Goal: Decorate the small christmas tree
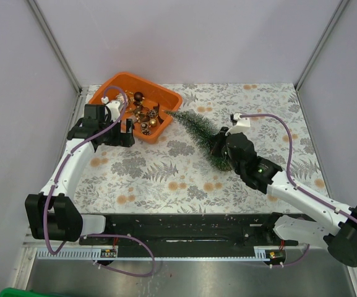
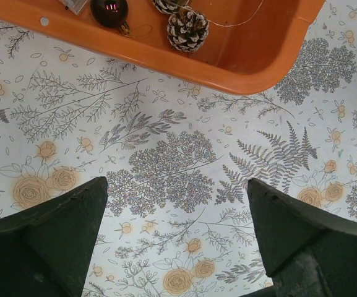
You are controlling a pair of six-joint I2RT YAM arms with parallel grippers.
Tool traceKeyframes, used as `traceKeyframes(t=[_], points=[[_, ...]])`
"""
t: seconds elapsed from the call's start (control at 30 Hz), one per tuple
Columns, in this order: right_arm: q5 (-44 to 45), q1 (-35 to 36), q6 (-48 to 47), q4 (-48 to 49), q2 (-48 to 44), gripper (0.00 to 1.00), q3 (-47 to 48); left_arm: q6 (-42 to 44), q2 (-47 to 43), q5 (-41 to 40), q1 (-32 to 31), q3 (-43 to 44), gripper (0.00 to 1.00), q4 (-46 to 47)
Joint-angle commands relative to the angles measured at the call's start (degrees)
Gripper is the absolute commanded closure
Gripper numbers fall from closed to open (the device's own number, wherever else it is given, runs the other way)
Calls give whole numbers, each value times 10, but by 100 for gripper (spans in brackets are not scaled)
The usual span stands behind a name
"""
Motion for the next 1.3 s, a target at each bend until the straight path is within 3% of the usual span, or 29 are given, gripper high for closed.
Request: traceKeyframes(t=[0.0, 0.67, 1.27], points=[[16, 13, -7, 40, -4, 100, 30, -7, -20, -9, 1, 1, 1, 9], [4, 35, 62, 110, -46, 100, -9, -7, -10, -6, 1, -6, 1, 9], [83, 105, 84, 115, -90, 100, -94, -7, -8, -3, 1, -14, 1, 12]])
